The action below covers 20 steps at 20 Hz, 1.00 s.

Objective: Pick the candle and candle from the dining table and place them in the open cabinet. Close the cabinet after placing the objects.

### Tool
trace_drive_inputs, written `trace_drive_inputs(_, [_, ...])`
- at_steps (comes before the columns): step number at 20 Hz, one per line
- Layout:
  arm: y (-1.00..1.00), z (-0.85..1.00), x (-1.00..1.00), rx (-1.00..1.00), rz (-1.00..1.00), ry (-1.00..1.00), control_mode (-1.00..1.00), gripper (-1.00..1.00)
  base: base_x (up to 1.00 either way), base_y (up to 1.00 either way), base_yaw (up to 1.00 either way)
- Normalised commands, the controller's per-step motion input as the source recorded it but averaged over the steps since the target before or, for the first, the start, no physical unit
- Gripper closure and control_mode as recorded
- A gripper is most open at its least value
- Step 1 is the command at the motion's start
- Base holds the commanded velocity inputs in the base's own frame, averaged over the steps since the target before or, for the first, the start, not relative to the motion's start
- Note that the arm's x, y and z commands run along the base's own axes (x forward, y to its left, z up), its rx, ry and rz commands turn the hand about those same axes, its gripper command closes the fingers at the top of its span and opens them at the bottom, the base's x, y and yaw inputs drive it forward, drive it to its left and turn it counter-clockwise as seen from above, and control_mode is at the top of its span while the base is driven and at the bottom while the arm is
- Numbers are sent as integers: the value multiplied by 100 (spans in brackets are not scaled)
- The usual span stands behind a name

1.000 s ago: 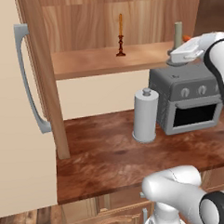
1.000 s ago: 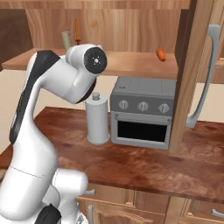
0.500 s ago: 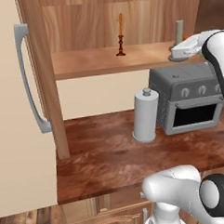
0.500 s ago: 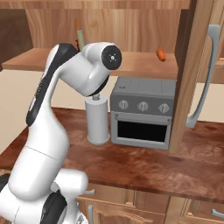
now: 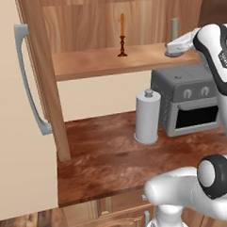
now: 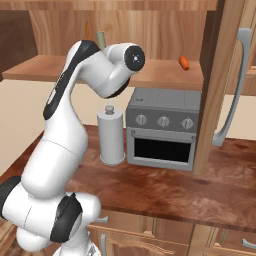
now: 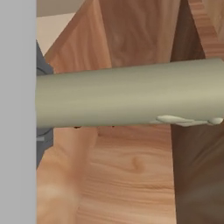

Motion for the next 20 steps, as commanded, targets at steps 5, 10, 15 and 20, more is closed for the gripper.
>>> trace_drive_inputs(5, [-2, 0, 56, 0, -3, 0, -100, 100, 0, 0, 0])
trace_drive_inputs(10, [-14, -11, 42, 0, -2, 0, -100, 100, 0, 0, 0])
trace_drive_inputs(15, [-12, -16, 28, 0, 0, 0, -100, 100, 0, 0, 0])
trace_drive_inputs(20, [-10, -18, 27, 0, 0, 0, -100, 100, 0, 0, 0])
